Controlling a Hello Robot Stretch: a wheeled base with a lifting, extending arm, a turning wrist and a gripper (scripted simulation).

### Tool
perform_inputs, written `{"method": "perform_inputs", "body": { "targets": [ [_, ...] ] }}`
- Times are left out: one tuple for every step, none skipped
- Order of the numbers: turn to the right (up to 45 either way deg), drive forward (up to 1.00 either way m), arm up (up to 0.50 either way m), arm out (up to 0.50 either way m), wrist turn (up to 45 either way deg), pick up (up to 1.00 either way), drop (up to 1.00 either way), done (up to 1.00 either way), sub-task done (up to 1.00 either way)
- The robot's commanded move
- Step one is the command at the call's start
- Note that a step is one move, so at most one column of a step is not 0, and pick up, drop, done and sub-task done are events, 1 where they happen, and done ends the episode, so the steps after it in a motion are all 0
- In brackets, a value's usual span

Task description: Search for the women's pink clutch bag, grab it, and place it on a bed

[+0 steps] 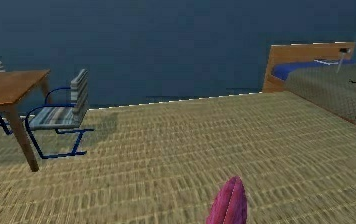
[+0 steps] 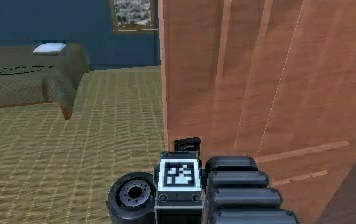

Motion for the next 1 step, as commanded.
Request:
{"method": "perform_inputs", "body": {
  "targets": [
    [27.0,0.00,0.00,0.00,0.0,0.00,0.00,0.00,0.00]
  ]
}}
